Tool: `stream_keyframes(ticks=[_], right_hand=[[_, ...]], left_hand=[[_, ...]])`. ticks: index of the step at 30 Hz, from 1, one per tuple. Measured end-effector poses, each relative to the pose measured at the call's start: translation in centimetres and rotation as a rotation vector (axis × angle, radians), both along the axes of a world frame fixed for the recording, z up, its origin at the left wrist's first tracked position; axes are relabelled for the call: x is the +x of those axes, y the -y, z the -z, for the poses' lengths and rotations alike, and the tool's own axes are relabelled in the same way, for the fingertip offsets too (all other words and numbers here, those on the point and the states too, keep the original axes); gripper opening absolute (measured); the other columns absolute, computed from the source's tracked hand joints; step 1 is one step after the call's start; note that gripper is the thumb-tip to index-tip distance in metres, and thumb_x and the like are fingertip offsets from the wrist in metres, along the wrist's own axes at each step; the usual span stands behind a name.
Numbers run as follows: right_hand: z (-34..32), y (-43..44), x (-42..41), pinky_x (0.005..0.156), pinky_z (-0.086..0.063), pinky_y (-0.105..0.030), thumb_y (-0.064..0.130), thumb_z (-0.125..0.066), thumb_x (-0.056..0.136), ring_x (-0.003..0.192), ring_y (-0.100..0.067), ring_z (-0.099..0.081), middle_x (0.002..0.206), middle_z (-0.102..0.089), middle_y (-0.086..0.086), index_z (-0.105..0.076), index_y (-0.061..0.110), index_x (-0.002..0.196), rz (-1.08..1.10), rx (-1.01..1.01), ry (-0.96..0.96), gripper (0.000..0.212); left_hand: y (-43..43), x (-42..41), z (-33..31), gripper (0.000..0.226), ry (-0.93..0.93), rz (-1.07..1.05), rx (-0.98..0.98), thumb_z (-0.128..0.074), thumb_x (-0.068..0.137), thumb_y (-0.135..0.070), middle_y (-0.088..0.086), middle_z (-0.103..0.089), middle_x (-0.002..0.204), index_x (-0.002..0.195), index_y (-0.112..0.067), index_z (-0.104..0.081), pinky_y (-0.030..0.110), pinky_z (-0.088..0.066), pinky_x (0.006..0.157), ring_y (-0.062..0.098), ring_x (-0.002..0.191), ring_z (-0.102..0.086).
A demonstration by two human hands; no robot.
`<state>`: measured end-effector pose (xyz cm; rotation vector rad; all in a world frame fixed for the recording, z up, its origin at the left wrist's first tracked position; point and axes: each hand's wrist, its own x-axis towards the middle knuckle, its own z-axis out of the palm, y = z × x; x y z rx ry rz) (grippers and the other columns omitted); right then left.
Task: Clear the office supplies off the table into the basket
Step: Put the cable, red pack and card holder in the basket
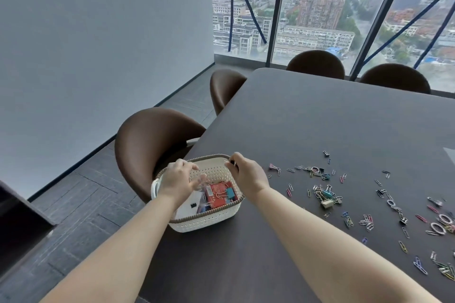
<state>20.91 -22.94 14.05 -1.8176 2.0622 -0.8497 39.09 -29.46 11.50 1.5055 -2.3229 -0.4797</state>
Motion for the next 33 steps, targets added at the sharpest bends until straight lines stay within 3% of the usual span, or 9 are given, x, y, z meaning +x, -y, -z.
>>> stream_keyframes(ticks=[7, 12, 15, 18, 22, 24, 27, 30, 33], right_hand=[[0.3, 2.7, 2.8, 0.061, -0.035, -0.029, 0.028, -0.041, 0.097, 0.076, -0.030, -0.056, 0.097, -0.064, -0.009, -0.054, 0.008, 0.099, -0.081, -0.038, -0.116, 0.023], [0.9, 3.7, 2.9, 0.078, -0.046, -0.032, 0.029, -0.046, 0.096, 0.094, -0.027, -0.060, 0.112, -0.059, -0.003, -0.059, 0.016, 0.112, -0.093, 0.072, -0.179, 0.025], [1.0, 3.9, 2.7, 0.066, -0.043, -0.029, 0.043, -0.043, 0.094, 0.078, -0.024, -0.059, 0.093, -0.065, -0.004, -0.056, 0.015, 0.083, -0.057, 0.091, -0.282, 0.033], [1.0, 4.1, 3.3, 0.061, -0.038, -0.029, 0.045, -0.031, 0.097, 0.075, -0.029, -0.060, 0.083, -0.067, -0.007, -0.055, 0.014, 0.078, -0.017, 0.054, -0.339, 0.044], [1.8, 4.7, 3.4, 0.066, -0.040, -0.033, 0.038, -0.026, 0.099, 0.083, -0.029, -0.061, 0.093, -0.066, -0.008, -0.055, 0.012, 0.091, -0.032, 0.042, -0.303, 0.040], [2.2, 4.9, 3.0, 0.083, -0.042, -0.037, 0.039, -0.028, 0.098, 0.100, -0.027, -0.058, 0.110, -0.061, -0.007, -0.053, 0.014, 0.105, -0.063, 0.140, -0.237, 0.037], [3.2, 4.4, 2.1, 0.114, -0.020, -0.041, 0.044, -0.029, 0.095, 0.134, -0.025, -0.031, 0.146, -0.036, -0.004, -0.037, 0.021, 0.136, -0.158, 0.324, -0.255, 0.048], [3.6, 2.9, 1.1, 0.117, -0.004, -0.042, 0.044, -0.032, 0.094, 0.142, -0.023, -0.006, 0.155, -0.015, 0.001, -0.024, 0.027, 0.143, -0.201, 0.318, -0.246, 0.052], [3.3, 0.9, -0.4, 0.112, -0.020, -0.038, 0.039, -0.039, 0.094, 0.135, -0.022, -0.026, 0.143, -0.037, -0.001, -0.040, 0.020, 0.132, -0.129, 0.147, -0.269, 0.043]], left_hand=[[0.0, 2.4, -0.9, 0.039, 0.179, -0.057, -0.059, -0.035, 0.089, -0.056, -0.002, -0.058, 0.079, 0.078, -0.020, -0.047, 0.029, -0.035, 0.058, 0.021, 0.075, -0.055], [0.1, 2.4, -1.1, 0.023, 0.136, 0.027, -0.090, -0.049, 0.092, -0.036, 0.000, -0.059, 0.107, 0.102, -0.017, -0.059, 0.029, -0.041, 0.070, 0.019, 0.093, -0.057], [0.0, 2.5, -0.7, 0.024, 0.156, 0.052, -0.110, -0.046, 0.094, -0.032, -0.001, -0.056, 0.114, 0.109, -0.019, -0.058, 0.026, -0.038, 0.070, 0.018, 0.099, -0.057], [0.1, 2.8, -0.3, 0.024, 0.161, 0.047, -0.133, -0.045, 0.093, -0.031, -0.002, -0.056, 0.116, 0.109, -0.019, -0.059, 0.026, -0.037, 0.069, 0.018, 0.099, -0.057], [0.2, 3.0, -0.2, 0.025, 0.139, 0.021, -0.169, -0.046, 0.092, -0.029, -0.001, -0.056, 0.115, 0.111, -0.017, -0.058, 0.029, -0.043, 0.077, 0.018, 0.102, -0.055], [0.5, 3.2, -0.3, 0.025, 0.131, 0.012, -0.201, -0.047, 0.092, -0.029, 0.001, -0.058, 0.113, 0.110, -0.016, -0.059, 0.032, -0.045, 0.077, 0.019, 0.102, -0.054], [0.5, 3.2, -0.2, 0.025, 0.155, 0.024, -0.235, -0.050, 0.090, -0.027, 0.004, -0.060, 0.109, 0.108, -0.013, -0.060, 0.033, -0.045, 0.076, 0.023, 0.099, -0.054], [0.1, 2.5, 0.1, 0.021, 0.156, 0.047, -0.270, -0.059, 0.085, -0.023, 0.008, -0.061, 0.100, 0.100, -0.009, -0.064, 0.036, -0.046, 0.074, 0.028, 0.092, -0.055], [-0.5, 0.7, 0.6, 0.013, 0.141, 0.110, -0.320, -0.068, 0.078, -0.018, 0.009, -0.061, 0.084, 0.084, -0.008, -0.064, 0.037, -0.048, 0.065, 0.028, 0.078, -0.058]])
